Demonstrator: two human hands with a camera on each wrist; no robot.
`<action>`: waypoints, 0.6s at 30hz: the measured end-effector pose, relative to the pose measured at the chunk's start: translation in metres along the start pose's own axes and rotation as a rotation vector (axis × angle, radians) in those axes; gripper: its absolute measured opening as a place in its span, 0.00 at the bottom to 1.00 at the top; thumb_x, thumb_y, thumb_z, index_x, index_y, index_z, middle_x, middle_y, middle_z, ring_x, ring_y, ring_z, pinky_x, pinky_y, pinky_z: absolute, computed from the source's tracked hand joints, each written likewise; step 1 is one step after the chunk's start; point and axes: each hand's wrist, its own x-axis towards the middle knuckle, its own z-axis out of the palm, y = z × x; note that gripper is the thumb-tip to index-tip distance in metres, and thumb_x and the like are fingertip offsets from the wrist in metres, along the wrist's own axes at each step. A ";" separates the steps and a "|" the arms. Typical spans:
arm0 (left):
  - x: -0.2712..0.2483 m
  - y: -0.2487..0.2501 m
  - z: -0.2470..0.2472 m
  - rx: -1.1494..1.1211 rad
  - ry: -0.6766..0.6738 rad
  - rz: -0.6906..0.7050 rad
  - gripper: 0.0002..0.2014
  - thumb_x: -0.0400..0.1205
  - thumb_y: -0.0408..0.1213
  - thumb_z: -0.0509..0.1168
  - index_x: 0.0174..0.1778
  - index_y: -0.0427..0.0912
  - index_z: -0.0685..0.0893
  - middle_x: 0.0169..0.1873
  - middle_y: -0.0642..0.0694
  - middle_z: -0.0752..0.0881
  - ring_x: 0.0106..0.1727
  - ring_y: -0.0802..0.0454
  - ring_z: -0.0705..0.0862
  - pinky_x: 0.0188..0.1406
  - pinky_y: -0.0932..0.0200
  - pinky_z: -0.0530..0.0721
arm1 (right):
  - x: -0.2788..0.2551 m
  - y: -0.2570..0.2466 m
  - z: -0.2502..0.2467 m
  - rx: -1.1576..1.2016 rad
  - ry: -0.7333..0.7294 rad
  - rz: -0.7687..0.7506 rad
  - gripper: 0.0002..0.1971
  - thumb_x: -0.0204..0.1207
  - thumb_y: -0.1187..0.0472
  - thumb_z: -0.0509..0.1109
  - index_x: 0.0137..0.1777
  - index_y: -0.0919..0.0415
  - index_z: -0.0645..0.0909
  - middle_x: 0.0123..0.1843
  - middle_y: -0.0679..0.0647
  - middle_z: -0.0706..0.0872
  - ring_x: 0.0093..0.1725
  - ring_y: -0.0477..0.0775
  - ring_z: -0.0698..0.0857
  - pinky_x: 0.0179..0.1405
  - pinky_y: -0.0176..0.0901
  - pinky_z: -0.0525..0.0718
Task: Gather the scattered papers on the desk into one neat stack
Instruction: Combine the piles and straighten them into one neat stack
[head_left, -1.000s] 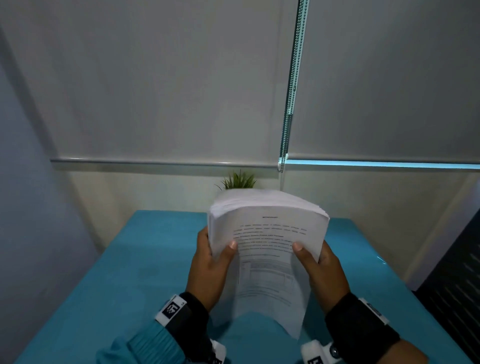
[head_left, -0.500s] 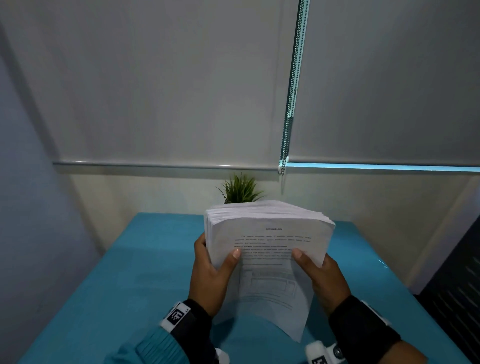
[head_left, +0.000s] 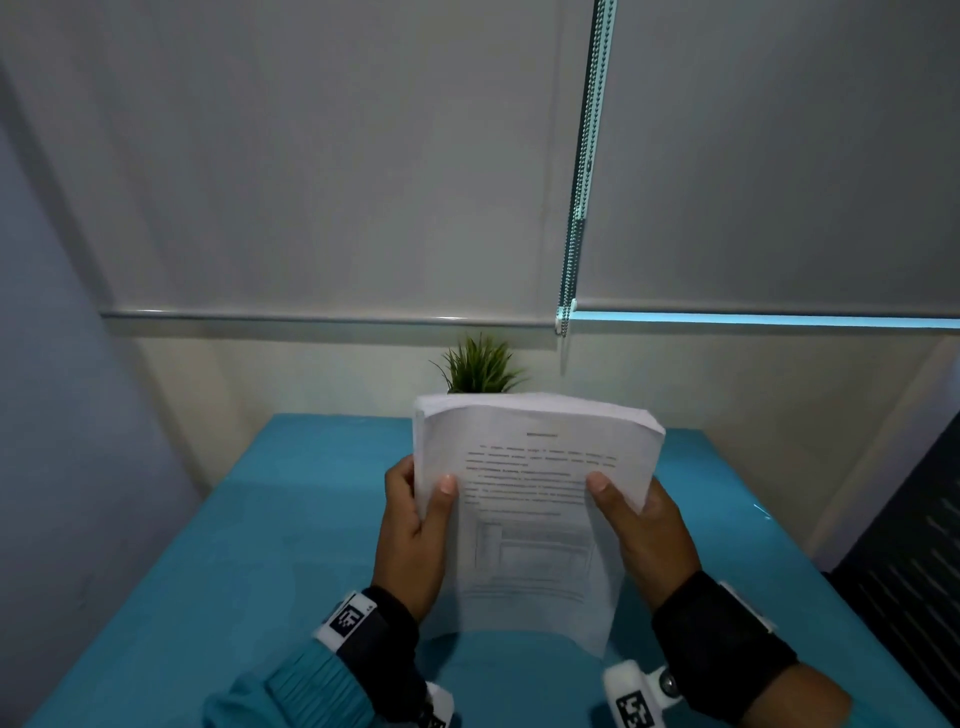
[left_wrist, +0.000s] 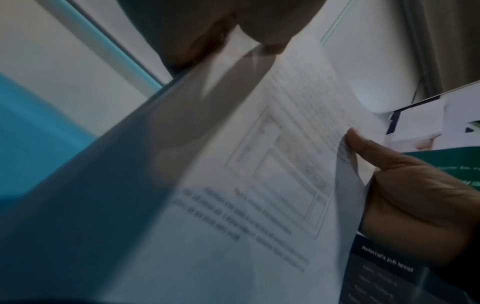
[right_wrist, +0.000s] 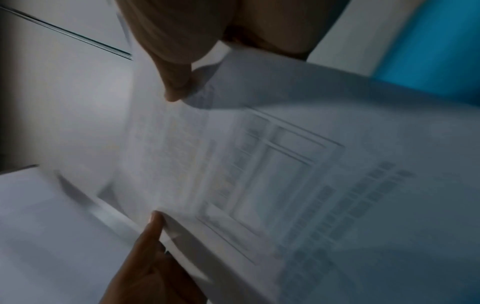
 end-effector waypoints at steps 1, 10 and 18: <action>-0.003 -0.005 0.000 0.015 -0.030 -0.018 0.12 0.86 0.47 0.59 0.62 0.48 0.71 0.54 0.54 0.84 0.49 0.72 0.84 0.38 0.76 0.81 | -0.003 0.006 0.000 0.005 -0.007 0.032 0.11 0.74 0.54 0.73 0.55 0.53 0.85 0.48 0.44 0.92 0.49 0.42 0.89 0.39 0.27 0.83; -0.004 -0.018 -0.005 0.117 -0.103 -0.042 0.07 0.88 0.44 0.58 0.54 0.45 0.73 0.50 0.53 0.86 0.47 0.67 0.85 0.37 0.72 0.82 | -0.004 0.016 -0.004 -0.028 -0.093 0.083 0.09 0.76 0.58 0.72 0.55 0.55 0.86 0.48 0.44 0.92 0.47 0.39 0.90 0.39 0.26 0.83; 0.016 -0.022 -0.009 0.070 -0.177 -0.119 0.07 0.87 0.44 0.62 0.55 0.46 0.78 0.53 0.54 0.89 0.55 0.60 0.86 0.54 0.58 0.85 | 0.012 0.009 -0.012 -0.135 -0.122 0.046 0.08 0.76 0.62 0.73 0.50 0.47 0.86 0.43 0.32 0.90 0.44 0.31 0.88 0.38 0.21 0.80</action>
